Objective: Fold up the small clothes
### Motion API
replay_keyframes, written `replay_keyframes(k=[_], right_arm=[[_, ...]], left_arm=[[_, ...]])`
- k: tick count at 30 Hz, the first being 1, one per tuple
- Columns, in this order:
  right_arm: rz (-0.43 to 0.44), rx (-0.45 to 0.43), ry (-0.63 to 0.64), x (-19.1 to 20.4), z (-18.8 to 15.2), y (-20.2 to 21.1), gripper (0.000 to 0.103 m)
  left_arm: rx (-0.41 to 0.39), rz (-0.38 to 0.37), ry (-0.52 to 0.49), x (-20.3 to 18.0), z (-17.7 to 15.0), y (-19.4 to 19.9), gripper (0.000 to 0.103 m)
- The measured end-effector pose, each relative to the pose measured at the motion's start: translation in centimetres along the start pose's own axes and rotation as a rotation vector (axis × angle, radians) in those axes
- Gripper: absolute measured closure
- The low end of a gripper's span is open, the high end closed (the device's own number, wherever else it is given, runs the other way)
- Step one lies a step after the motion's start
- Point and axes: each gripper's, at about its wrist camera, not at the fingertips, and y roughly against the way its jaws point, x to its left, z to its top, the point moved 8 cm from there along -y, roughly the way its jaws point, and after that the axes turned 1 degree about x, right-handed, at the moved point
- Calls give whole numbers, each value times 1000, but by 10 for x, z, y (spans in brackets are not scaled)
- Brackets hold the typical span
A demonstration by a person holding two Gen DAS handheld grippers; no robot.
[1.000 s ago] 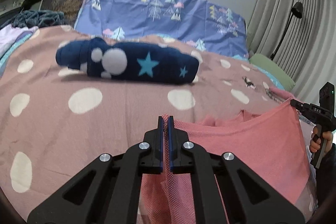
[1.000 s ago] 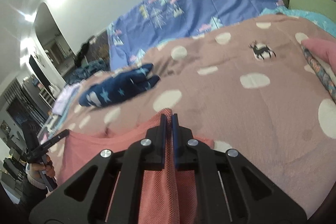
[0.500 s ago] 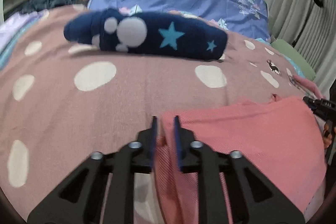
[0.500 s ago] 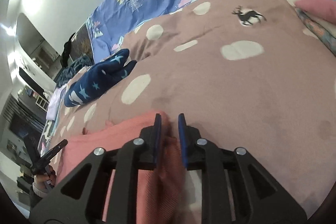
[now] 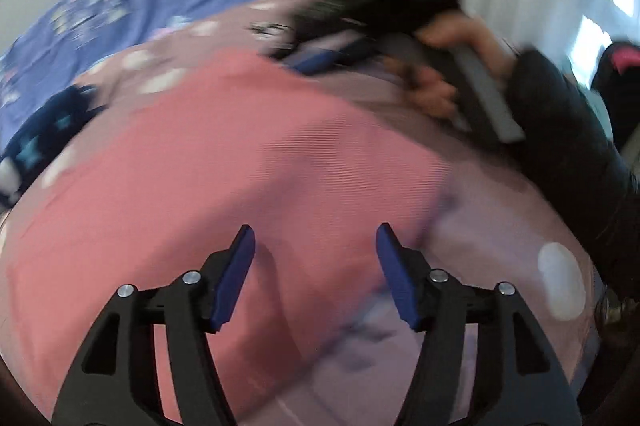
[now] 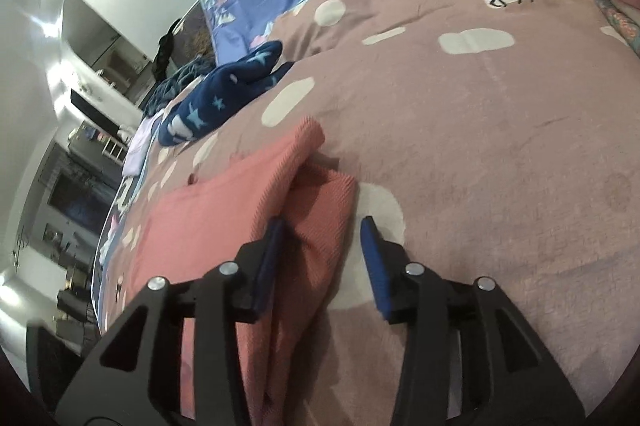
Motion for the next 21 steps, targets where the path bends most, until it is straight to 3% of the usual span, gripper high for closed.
replay_keyframes(k=[5,8,15,19,20,21], right_arm=[[16,10,27,1,-3,-2,58],[40,13,37,4,-2,-2,52],[77,18,33,6,-1,0,50],[93,26,24,5,-2,0,50],[96,31,24,5,-2,1,50],[102,38,24,5,-2,1,50]], left_arm=[[-10,167,-76,-18,15,-18,29],[8,175,-33,-20,20,-20,29],[44,136,-69,-57,25,-21,24],[44,198,-115,-60,28,-27,24],[38,210,-117,-59,29,-26,26],[36,214,-116,-58,30,-26,39]])
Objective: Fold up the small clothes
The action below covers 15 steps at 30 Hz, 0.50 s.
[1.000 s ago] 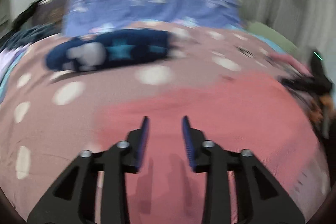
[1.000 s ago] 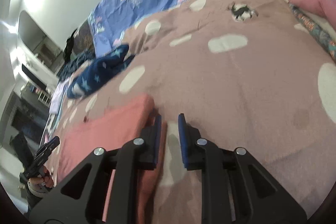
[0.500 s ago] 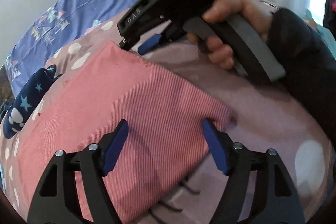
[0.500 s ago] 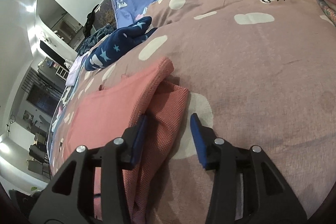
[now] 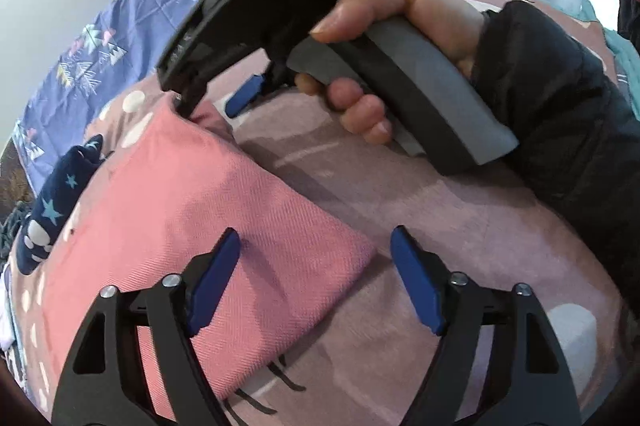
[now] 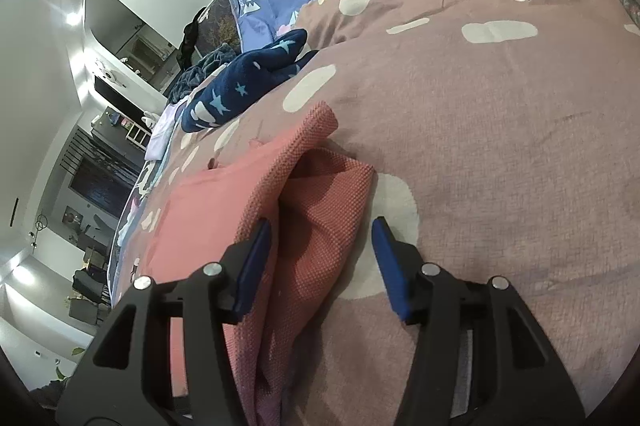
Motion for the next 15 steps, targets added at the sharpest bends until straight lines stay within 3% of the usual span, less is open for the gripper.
replay_keyframes(k=[1,2,4,9,12,13,14,15], right_arm=[[6,8,-3,-1,0,1,50],[9,12,-6,-1,0,2,51],[11,22,-17,-4,-2,3,53],[33,35,-18,-2,-3,-3,51],[70,36,-21,2,-1,-10,50],[65,14,-34,1,1,-10,68],[47,-13,-80,-5,4,-12,98],[57,-24,-117,-8,6,-13,98]], left_arm=[[7,-4,4,2,1,-1,54],[13,-10,8,3,1,-2,59],[16,6,-10,6,2,-2,90],[16,-31,-3,12,3,3,96],[-5,-95,4,8,4,6,96],[-8,-121,3,6,3,7,96],[-7,-134,1,3,1,7,96],[-7,-135,-1,2,0,6,96]])
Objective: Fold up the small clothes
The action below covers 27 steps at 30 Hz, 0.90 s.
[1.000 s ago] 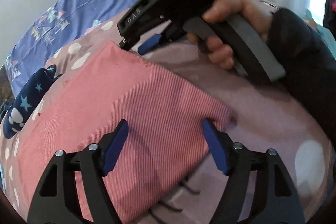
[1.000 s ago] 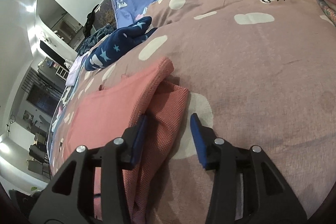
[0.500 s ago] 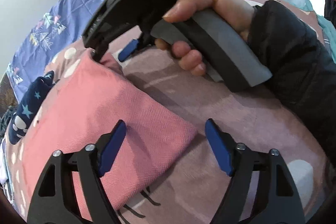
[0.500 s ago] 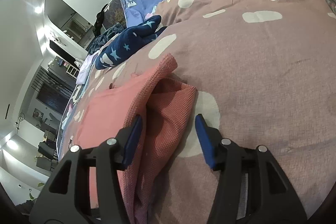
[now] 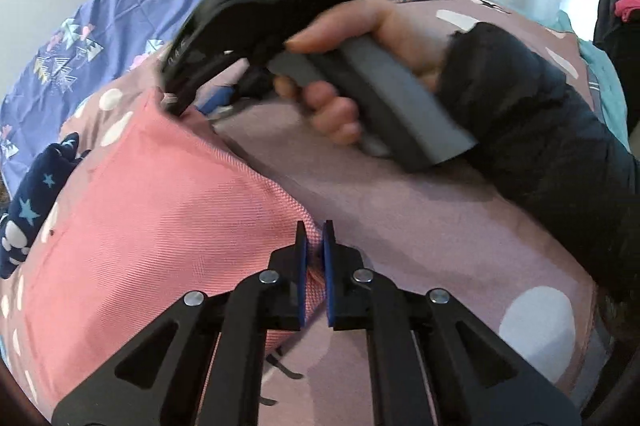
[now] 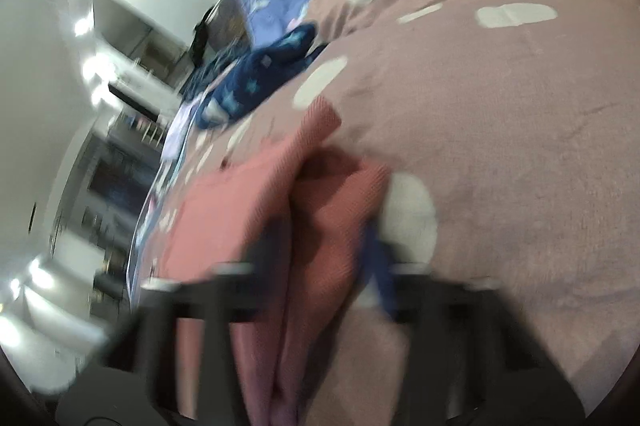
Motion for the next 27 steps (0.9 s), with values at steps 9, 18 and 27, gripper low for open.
replay_keyframes(k=[9,18,27], right_arm=[[99,-90,-128,-19,21,11,102],[91,37,39,16,4,18,36],[-92,6,122,13,-7,-8,91]], left_arm=[[11,-36,27,1,-6,-12,96],[5,-24,-3,-6,-5,-5,69],[12,81,-58,1,-2,-16,96]])
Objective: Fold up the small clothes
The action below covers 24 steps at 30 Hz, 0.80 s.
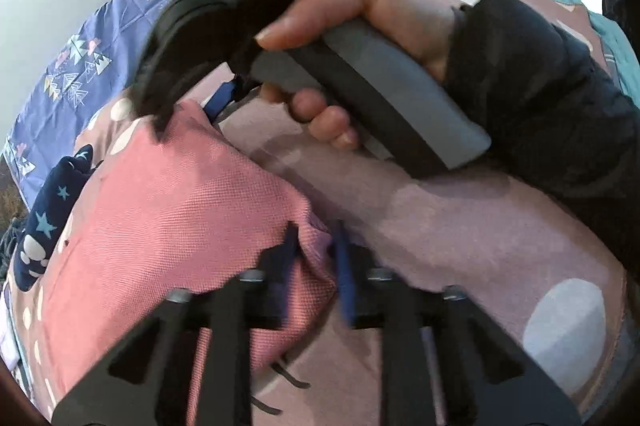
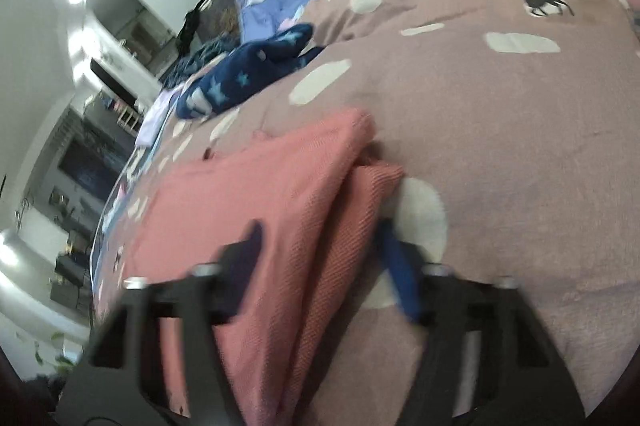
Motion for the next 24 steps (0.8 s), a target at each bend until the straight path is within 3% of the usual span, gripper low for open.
replay_keyframes(k=[2,4,6,9,11,14,16,18,19,20,21,22,23,24], right_arm=[[87,-48,-70,-3,5,8,95],[173,-138,-48,12,14,31,96],[113,-182,-4,12,19,36,96],[-34,-105,-68,-21,10,8,96],[16,-102,-134,-29,11,9,97],[-11,-262,-150,-33,21,44,83],[60,-271,-130,-26,22,52,82],[211,-205,-71,-2,17,48,83],[243,-161,-25,10,12,42,83],[229,-118,24,19,8,33,83],[118,-75,87,19,0,17,79],[12,-49,118,14,-4,5,70],[-57,-15,137,9,-9,-8,73],[-55,-15,137,10,-9,-9,73]], left_arm=[[-17,-23,9,1,3,5,98],[-55,-98,29,-1,8,17,99],[-55,-131,44,2,7,20,99],[-15,-143,55,4,-3,1,99],[-15,-128,44,0,-7,-6,97],[-31,-136,47,-4,-5,-2,91],[-37,-141,42,-5,-7,1,86],[-47,-155,47,-8,-8,5,83],[-53,-174,57,-9,-8,7,83],[-58,-200,70,-10,-8,10,83],[-63,-233,82,-12,-7,11,82],[-67,-250,88,-16,-9,14,76],[-68,-267,93,-17,-11,15,72],[-62,-294,96,-20,-13,14,63]])
